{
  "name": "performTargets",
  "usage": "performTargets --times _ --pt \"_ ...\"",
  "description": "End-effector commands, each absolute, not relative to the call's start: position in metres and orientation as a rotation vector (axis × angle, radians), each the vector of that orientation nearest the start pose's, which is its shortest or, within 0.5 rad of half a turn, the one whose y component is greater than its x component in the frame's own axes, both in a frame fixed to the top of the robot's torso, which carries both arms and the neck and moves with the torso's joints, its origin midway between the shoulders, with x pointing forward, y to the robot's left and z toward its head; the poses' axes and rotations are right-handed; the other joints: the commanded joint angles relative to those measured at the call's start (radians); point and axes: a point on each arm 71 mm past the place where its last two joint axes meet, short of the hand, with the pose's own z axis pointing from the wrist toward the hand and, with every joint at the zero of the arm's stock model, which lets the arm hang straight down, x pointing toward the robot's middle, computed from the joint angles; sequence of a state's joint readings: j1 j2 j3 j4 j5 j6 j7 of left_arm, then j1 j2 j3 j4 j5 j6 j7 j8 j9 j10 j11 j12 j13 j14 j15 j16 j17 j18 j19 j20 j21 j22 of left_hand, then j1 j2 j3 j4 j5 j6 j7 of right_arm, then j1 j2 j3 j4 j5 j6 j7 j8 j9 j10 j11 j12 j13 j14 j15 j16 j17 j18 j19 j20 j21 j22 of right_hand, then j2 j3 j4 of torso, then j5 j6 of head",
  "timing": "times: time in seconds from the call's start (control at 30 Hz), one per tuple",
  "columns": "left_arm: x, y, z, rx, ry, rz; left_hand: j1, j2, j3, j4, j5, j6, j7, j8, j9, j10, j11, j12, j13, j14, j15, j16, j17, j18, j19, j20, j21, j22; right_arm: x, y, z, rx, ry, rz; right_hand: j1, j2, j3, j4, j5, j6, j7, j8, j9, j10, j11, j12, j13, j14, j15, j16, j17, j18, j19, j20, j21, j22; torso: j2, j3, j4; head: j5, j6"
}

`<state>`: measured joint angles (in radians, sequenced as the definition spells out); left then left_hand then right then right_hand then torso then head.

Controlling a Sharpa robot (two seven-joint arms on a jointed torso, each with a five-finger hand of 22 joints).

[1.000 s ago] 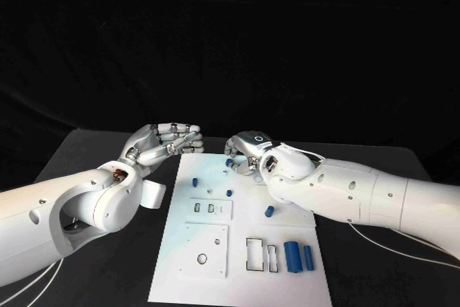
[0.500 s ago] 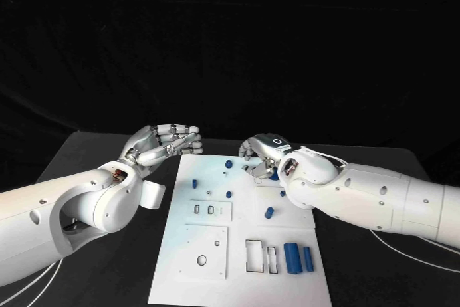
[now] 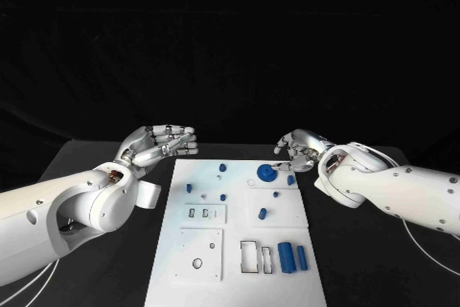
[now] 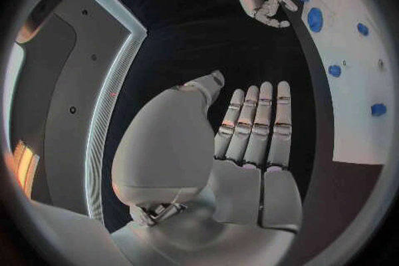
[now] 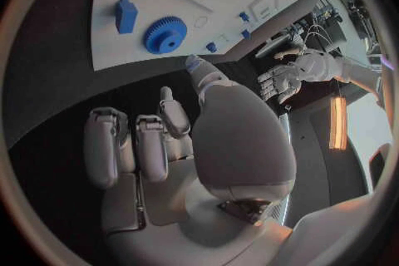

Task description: Assemble the parts on the task board

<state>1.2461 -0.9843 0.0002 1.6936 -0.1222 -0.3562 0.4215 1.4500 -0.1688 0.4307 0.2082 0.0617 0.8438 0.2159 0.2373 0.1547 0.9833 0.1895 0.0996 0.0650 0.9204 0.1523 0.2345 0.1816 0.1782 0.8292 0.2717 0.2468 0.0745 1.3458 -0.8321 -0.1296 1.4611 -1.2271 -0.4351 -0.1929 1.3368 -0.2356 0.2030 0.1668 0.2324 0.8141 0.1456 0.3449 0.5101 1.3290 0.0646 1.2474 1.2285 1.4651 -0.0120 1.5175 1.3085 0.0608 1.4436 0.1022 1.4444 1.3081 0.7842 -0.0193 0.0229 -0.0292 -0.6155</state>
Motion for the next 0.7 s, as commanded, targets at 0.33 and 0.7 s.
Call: performTargets --times 0.33,0.7 --pt "0.468 0.226 -0.123 -0.907 1.34 -1.594 0.006 -0.006 0.007 0.001 -0.004 -0.008 0.036 -0.004 -0.001 0.0 0.009 -0.004 0.0 0.001 0.008 -0.006 0.001 0.006 0.008 0.002 -0.004 -0.001 0.523 -0.225 -0.16 0.142 1.721 0.56 0.043 0.011 -0.06 0.044 0.003 -0.015 0.005 0.021 0.007 0.069 0.004 0.124 0.12 0.085 0.01 0.022 0.166 -0.023 0.027 0.004 0.025 0.123 0.0 0.0052 -0.0002 0.001 -0.003" --pt "0.467 0.226 -0.123 -0.907 1.343 -1.597 0.006 -0.006 0.007 0.001 -0.004 -0.008 0.036 -0.004 -0.001 0.0 0.009 -0.004 0.0 0.001 0.008 -0.006 0.001 0.006 0.008 0.002 -0.004 -0.001 0.526 -0.213 -0.168 0.103 1.718 0.549 0.052 0.015 -0.063 0.049 0.003 -0.019 0.006 0.02 0.007 0.067 0.005 0.125 0.121 0.086 0.011 0.024 0.171 -0.024 0.028 0.005 0.027 0.125 0.006 0.0033 0.0035 0.003 -0.01"
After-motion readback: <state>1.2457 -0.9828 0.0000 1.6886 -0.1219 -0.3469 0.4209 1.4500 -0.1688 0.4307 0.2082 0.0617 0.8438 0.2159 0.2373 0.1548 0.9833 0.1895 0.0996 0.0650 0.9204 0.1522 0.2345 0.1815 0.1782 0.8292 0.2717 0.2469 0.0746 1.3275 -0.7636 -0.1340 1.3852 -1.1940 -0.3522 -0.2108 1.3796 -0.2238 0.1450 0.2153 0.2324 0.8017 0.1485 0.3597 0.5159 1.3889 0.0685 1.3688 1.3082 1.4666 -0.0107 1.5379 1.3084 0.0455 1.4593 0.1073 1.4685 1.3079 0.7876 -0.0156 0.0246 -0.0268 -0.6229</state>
